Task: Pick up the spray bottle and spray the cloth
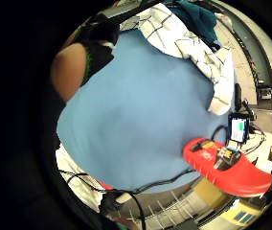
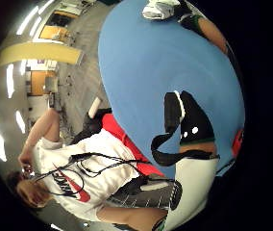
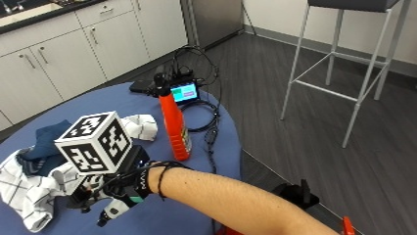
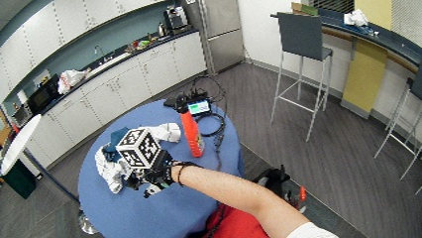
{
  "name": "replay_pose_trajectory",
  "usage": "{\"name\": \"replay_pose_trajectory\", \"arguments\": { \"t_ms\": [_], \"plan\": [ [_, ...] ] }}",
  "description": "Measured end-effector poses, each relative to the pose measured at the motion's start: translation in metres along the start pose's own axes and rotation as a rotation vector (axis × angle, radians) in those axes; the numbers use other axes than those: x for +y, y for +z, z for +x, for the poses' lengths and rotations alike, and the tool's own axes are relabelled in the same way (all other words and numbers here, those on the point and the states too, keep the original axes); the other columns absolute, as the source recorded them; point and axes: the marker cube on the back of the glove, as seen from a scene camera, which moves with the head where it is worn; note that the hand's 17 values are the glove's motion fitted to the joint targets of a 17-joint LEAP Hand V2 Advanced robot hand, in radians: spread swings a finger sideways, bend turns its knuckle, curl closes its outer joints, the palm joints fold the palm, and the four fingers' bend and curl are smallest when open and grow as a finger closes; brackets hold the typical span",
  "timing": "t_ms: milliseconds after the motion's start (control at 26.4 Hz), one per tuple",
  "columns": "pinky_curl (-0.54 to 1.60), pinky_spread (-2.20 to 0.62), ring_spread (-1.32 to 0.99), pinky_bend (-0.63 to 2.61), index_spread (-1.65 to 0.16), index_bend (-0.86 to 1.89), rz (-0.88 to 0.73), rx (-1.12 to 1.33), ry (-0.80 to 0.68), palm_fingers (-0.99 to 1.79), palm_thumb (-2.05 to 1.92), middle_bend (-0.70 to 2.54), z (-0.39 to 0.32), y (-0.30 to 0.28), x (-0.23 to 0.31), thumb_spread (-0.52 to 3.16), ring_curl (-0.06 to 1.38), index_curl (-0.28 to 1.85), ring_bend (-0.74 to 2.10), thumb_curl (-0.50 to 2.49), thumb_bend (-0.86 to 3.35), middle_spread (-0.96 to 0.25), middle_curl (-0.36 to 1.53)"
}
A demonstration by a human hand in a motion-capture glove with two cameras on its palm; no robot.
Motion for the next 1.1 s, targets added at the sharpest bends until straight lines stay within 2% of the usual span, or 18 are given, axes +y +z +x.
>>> {"name": "replay_pose_trajectory", "arguments": {
  "t_ms": [416, 681, 1097],
  "plan": [
    [0.20, 0.15, 0.01, 0.51, -0.32, 0.21, 0.083, 0.010, 0.016, 0.59, 0.64, 0.28, -0.009, -0.016, -0.004, 0.89, 0.12, 0.22, 0.17, 0.19, 0.41, -0.04, 0.19],
    [0.22, 0.17, 0.01, 0.52, -0.34, 0.18, 0.223, -0.001, 0.045, 0.58, 0.65, 0.26, -0.012, -0.033, 0.024, 1.05, 0.14, 0.25, 0.17, 0.23, 0.38, -0.04, 0.23],
    [0.24, 0.17, 0.03, 0.50, -0.35, 0.18, 0.304, -0.016, 0.043, 0.59, 0.67, 0.23, -0.013, -0.050, 0.029, 1.16, 0.16, 0.30, 0.18, 0.28, 0.32, -0.04, 0.27]
  ]
}}
